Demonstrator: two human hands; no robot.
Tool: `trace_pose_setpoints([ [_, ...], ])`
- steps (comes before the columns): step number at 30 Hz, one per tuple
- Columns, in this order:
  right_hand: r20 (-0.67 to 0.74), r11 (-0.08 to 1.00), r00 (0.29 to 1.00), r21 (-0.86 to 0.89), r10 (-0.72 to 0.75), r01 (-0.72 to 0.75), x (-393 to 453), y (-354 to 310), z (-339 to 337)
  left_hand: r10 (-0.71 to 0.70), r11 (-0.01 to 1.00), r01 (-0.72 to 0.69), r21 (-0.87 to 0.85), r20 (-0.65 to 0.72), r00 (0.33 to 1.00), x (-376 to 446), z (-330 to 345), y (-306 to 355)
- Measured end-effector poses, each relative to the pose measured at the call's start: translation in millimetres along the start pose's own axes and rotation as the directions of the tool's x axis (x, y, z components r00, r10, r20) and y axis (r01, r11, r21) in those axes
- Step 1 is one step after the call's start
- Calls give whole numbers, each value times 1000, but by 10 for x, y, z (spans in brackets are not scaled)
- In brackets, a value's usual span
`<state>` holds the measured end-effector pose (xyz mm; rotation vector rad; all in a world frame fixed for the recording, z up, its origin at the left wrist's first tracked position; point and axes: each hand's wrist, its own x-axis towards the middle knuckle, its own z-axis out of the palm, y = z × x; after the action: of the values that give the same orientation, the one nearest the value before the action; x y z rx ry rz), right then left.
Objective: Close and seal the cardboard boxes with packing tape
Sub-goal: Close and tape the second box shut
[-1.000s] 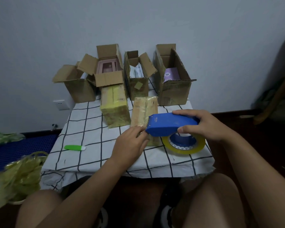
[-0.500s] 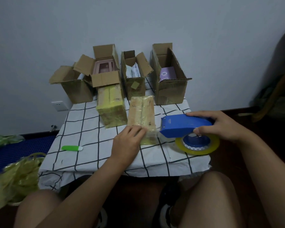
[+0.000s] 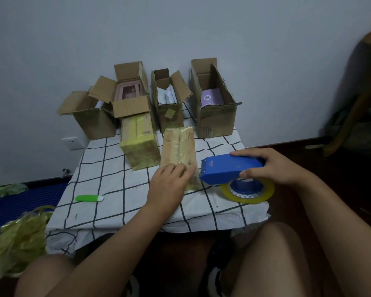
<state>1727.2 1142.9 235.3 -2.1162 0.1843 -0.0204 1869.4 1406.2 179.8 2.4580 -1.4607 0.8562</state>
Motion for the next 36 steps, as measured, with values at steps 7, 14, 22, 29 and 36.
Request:
trace_pose_setpoints([
  [7, 69, 998, 998, -68, 13, -8, 21, -93, -90, 15, 996, -17, -91, -24, 1000, 19, -53, -22],
  [14, 203, 950, 978, -313, 57, 10, 375, -564, -154, -72, 983, 75, -169, 24, 997, 37, -130, -2],
  [22, 261, 828, 958, -558, 118, 50, 622, -880, -86, -91, 982, 104, -157, 92, 992, 68, -166, 4],
  [29, 86, 767, 986, -640, 145, -57, 496, -783, -117, -36, 986, 47, -161, 75, 997, 9, -141, -57],
  [36, -474, 986, 879, -113, 57, -125, 455, -482, 235, -83, 955, 127, -268, 168, 982, -49, -231, -36],
])
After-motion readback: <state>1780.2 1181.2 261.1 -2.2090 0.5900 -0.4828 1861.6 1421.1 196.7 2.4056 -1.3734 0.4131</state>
